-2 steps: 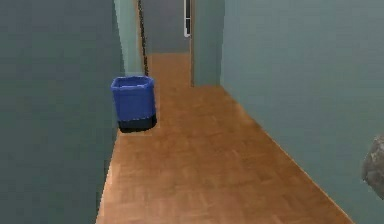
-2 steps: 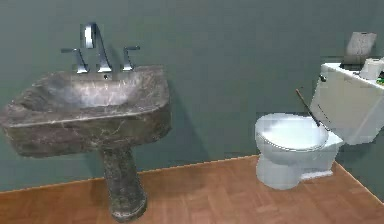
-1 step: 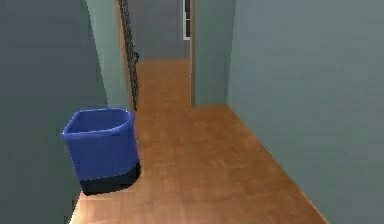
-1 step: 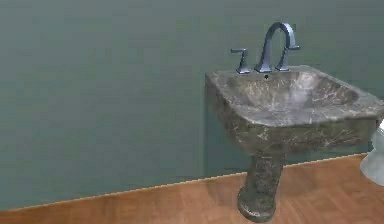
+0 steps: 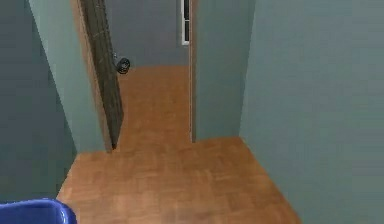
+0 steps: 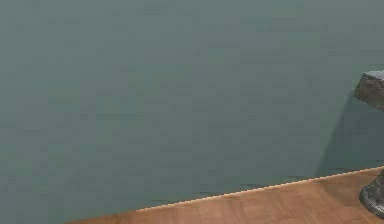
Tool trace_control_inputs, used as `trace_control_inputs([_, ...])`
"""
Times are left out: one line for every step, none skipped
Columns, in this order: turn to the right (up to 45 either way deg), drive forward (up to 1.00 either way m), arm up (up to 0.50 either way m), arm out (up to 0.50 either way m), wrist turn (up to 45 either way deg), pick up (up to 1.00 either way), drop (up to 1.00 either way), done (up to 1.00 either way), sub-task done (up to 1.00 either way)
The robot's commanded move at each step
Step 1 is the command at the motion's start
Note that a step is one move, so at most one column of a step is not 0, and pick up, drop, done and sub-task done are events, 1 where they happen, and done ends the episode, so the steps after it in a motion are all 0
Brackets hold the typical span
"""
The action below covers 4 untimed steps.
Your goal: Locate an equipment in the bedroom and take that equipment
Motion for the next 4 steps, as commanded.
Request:
trace_control_inputs([-6.0, 0.00, 0.00, 0.00, 0.0, 0.00, 0.00, 0.00, 0.00])
trace_control_inputs([0.0, 0.45, 0.00, 0.00, 0.0, 0.00, 0.00, 0.00, 0.00])
trace_control_inputs([-9.0, 0.00, 0.00, 0.00, 0.0, 0.00, 0.00, 0.00, 0.00])
trace_control_inputs([0.0, 1.00, 0.00, 0.00, 0.0, 0.00, 0.00, 0.00, 0.00])
